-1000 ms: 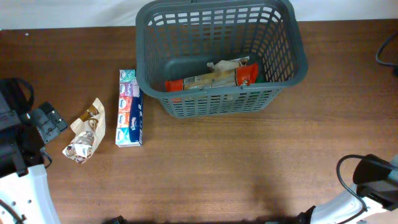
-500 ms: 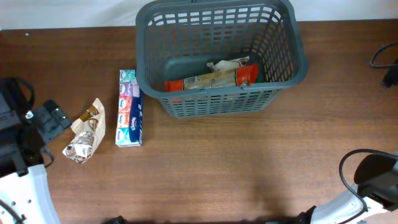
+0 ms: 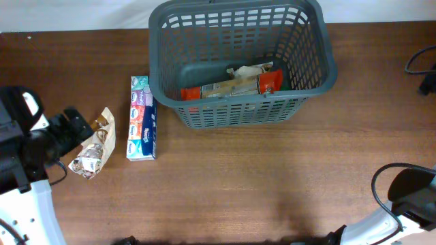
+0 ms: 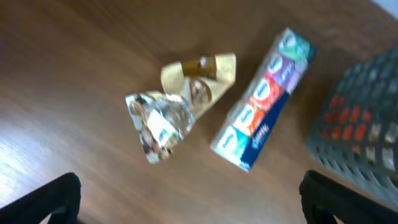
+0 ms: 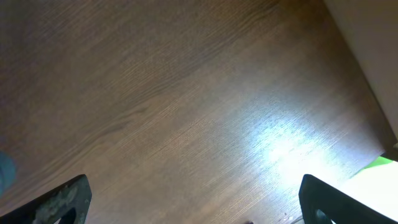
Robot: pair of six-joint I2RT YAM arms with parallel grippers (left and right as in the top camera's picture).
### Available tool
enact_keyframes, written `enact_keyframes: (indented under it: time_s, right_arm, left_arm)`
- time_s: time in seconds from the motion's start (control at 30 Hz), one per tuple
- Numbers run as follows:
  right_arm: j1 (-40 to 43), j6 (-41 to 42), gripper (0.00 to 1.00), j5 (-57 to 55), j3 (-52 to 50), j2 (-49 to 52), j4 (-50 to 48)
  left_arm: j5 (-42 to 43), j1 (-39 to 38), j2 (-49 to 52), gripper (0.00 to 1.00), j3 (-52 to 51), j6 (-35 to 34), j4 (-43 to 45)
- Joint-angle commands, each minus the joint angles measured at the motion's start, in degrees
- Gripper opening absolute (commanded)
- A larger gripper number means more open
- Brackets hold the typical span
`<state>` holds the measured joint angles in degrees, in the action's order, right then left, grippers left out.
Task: Pack container
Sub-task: 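Move the left gripper over the crumpled snack bag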
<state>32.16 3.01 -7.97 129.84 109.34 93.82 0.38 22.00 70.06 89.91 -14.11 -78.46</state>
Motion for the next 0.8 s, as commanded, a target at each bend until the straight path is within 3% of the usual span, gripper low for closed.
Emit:
enact_keyframes:
  time_s: [0.0, 0.13, 0.27, 0.43, 0.77]
  right_arm:
    - [0.2, 0.5, 0.99, 0.5, -0.3, -0.2, -0.2]
    - [0.2, 0.5, 0.99, 0.5, -0.3, -0.2, -0.2]
    - [0.2, 0.5, 0.99, 0.5, -0.3, -0.2, -0.2]
    - [0.2, 0.5, 0.99, 0.5, -0.3, -0.2, -0.2]
    - [0.2, 0.5, 0.99, 0.5, -0.3, -0.2, -0.2]
  left_arm:
    - [5.7, 0.3, -0.7, 0.99, 0.9, 1.0, -0.9]
    - [7.5, 0.3, -0.7, 0.99, 0.9, 5.0, -0.3]
    - [18.0, 0.3, 0.2, 0.99, 0.9, 18.4, 2.9]
    - [18.7, 0.3, 4.0, 0.99, 0.9, 23.8, 5.8]
    - [18.2, 0.3, 17.8, 0.99, 0.9, 23.7, 7.7]
